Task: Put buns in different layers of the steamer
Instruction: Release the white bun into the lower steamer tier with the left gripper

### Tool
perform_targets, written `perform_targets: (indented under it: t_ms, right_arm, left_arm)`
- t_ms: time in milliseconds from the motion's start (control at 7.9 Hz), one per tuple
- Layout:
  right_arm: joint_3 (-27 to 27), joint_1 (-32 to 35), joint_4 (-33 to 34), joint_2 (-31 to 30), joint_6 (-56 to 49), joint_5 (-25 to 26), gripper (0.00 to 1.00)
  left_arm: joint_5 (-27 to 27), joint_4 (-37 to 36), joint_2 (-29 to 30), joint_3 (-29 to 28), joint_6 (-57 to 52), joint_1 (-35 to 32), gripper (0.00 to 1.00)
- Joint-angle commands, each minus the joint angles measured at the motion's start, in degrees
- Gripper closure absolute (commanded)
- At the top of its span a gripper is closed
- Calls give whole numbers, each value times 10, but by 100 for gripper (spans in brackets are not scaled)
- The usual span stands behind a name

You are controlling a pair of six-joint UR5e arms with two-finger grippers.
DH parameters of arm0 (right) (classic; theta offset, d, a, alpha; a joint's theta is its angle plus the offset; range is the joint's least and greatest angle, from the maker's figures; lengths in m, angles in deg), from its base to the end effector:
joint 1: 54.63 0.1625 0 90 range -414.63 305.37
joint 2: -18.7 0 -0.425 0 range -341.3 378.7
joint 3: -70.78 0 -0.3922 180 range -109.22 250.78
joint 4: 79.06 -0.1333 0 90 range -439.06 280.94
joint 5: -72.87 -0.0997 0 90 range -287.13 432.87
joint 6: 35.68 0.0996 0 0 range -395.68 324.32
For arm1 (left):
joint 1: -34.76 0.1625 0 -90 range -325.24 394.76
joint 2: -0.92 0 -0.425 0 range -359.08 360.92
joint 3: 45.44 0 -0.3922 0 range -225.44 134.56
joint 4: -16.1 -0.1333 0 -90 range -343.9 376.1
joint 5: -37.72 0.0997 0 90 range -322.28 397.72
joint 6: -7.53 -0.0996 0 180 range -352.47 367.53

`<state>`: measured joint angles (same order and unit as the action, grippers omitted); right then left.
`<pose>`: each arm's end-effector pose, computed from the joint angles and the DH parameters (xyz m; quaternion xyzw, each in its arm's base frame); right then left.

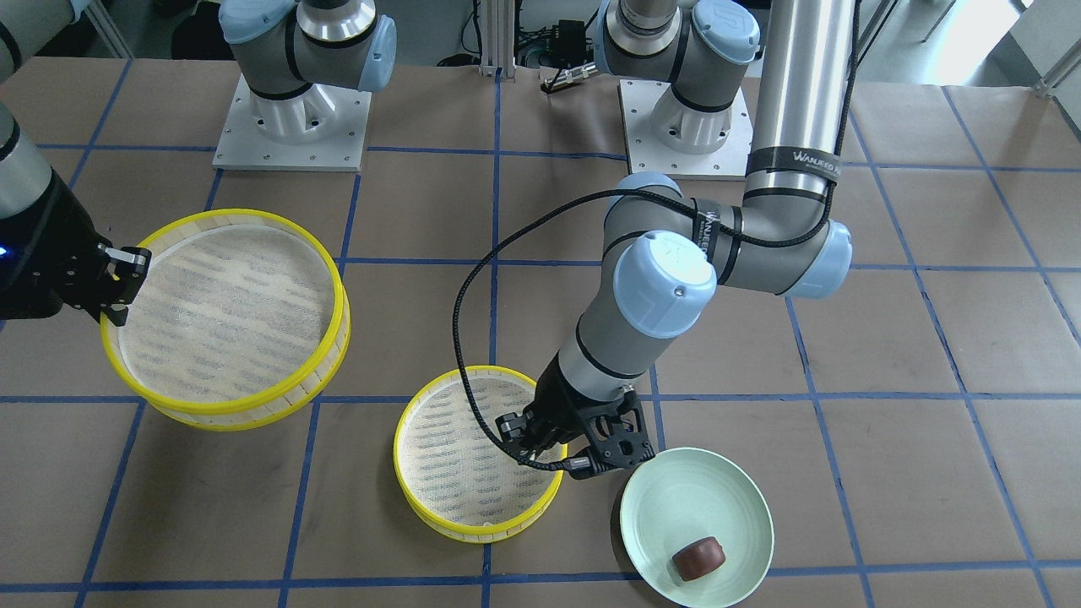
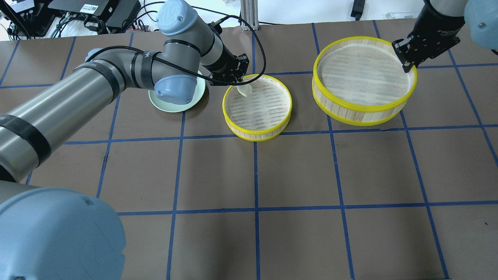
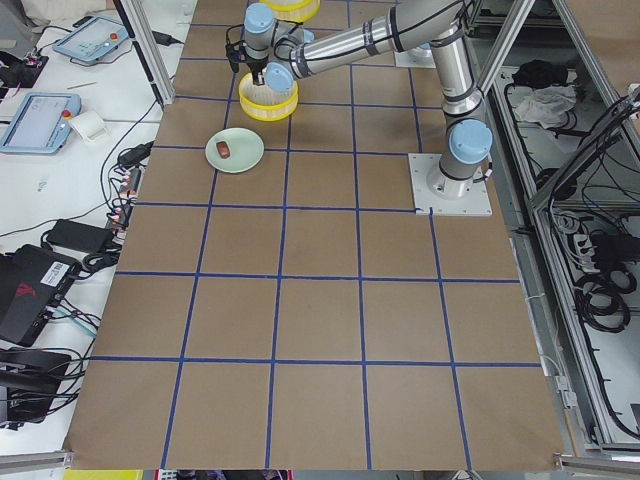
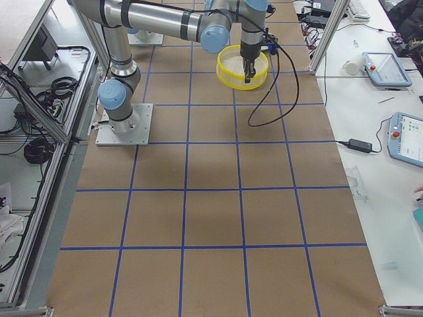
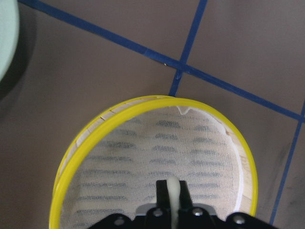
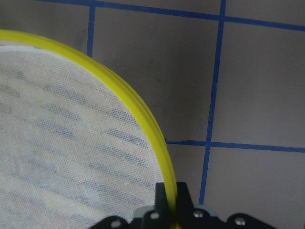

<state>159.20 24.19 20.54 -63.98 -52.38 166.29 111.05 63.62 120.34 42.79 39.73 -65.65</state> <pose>0.0182 -0.5648 0.4523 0.0471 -0.9979 0.0255 0.0371 -0.2815 -0.6366 0.2840 0.1671 -0.9670 0.0667 0.1803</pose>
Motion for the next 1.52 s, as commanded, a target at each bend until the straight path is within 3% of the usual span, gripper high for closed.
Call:
perform_targets:
  t_ms: [0,127,506,633,886,1392]
  right_arm:
    - [1,-1,0,3,-4,0,100]
    - [1,-1,0,4,-4,0,100]
    - [1,-1,0,4,-6,0,100]
    - [1,-1,0,4,-5,-2,100]
    - [1,-1,0,4,-6,-5,100]
    - [1,-1,0,5,-5,-8,100]
  left_arm:
    - [-16,-17,26,3,12,-20,57]
    - [-15,-16,27,4,9,-20,24]
    - [-2,-10,5,5,2,-19,1]
    - [49,15,-13,1,-17,-15,0]
    - [72,93,-43,-3,-61,39,0]
    - [125,103,-46,-3,-124,118,0]
